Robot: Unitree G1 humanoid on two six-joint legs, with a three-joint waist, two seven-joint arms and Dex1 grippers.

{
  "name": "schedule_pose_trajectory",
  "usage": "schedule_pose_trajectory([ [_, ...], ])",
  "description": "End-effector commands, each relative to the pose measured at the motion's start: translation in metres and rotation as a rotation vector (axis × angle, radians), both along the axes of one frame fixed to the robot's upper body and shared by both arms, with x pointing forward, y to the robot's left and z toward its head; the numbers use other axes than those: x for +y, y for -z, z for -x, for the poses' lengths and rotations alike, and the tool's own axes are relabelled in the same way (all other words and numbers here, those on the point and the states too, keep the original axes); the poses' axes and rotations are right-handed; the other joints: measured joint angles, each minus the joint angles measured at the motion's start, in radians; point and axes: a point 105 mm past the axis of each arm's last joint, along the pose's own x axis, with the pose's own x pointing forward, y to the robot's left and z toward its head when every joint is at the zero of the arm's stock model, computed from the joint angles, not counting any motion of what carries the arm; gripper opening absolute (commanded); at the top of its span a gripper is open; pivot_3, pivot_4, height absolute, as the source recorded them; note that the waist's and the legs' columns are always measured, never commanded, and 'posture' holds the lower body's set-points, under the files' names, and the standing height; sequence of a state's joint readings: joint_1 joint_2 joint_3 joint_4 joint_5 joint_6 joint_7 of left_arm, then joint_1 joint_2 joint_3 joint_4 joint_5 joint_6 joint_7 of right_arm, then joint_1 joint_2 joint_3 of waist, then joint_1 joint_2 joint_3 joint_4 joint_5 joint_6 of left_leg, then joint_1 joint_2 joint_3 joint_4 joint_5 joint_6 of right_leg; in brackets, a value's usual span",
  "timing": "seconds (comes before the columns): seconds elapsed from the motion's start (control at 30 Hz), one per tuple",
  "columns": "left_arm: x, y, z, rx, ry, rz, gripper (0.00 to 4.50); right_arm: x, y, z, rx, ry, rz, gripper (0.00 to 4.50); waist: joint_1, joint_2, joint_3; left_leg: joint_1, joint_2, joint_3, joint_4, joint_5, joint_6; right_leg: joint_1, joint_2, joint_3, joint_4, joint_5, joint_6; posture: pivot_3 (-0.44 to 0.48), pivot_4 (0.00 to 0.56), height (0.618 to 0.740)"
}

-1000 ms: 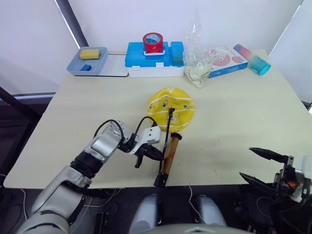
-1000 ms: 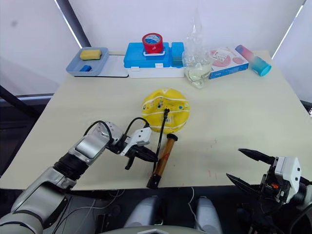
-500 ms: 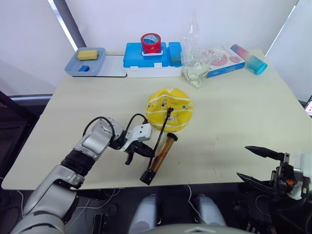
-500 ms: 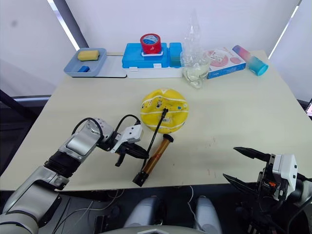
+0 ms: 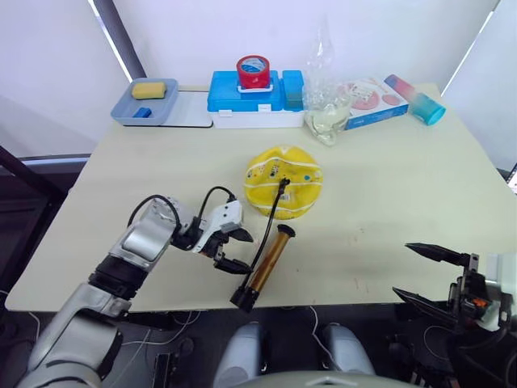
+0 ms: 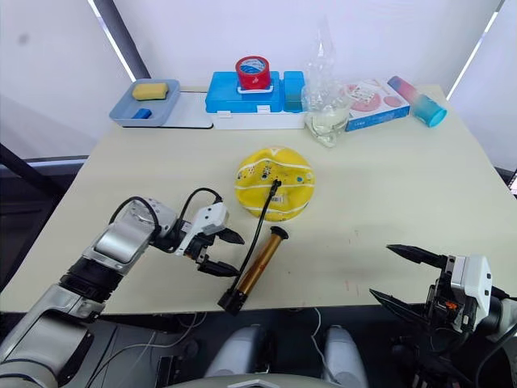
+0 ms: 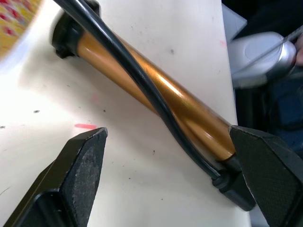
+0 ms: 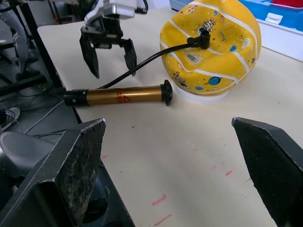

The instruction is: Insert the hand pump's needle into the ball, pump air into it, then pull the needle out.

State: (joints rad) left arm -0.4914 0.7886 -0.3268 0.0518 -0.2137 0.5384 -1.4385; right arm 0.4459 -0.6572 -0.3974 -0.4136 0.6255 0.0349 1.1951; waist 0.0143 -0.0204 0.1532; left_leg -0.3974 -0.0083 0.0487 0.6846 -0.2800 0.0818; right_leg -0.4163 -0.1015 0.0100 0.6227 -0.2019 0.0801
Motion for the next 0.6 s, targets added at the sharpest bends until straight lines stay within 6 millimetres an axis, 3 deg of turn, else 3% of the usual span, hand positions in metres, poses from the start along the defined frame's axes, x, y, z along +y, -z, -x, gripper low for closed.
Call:
schedule_pose_trajectory([
  [0.03,-0.003,-0.03,0.015,0.039,0.006,0.113,4.49,0.0,-0.004,0.003,-0.025,-0.007,0.007,4.5,0.0,0.0,0.0,0.0,0.0,0.0,0.0,0.0,0.0,0.0,0.0,0.0,0.0,0.0,0.0,0.0,0.15,0.737],
  [0.27,-0.016,-0.04,0.032,0.098,-0.033,0.168,4.49,0.001,-0.002,0.001,-0.023,-0.011,0.002,4.5,0.001,0.0,0.0,0.001,0.0,-0.001,0.001,0.0,0.0,0.001,-0.002,-0.002,0.001,0.0,0.0,0.0,0.15,0.737],
  [0.4,-0.033,-0.03,0.037,0.123,-0.098,0.147,4.49,0.001,-0.001,-0.001,-0.026,-0.017,0.0,4.5,0.001,0.0,0.0,0.001,0.0,-0.001,0.001,0.0,0.0,0.001,-0.002,-0.002,0.001,0.0,0.0,0.0,0.15,0.737],
  [0.6,-0.043,-0.01,0.036,0.181,-0.249,0.073,4.49,0.0,-0.002,-0.002,-0.039,-0.01,0.003,4.5,0.001,0.0,0.0,0.001,-0.001,-0.001,0.002,0.0,0.0,0.001,-0.001,-0.002,0.001,0.0,0.0,0.0,0.15,0.737],
])
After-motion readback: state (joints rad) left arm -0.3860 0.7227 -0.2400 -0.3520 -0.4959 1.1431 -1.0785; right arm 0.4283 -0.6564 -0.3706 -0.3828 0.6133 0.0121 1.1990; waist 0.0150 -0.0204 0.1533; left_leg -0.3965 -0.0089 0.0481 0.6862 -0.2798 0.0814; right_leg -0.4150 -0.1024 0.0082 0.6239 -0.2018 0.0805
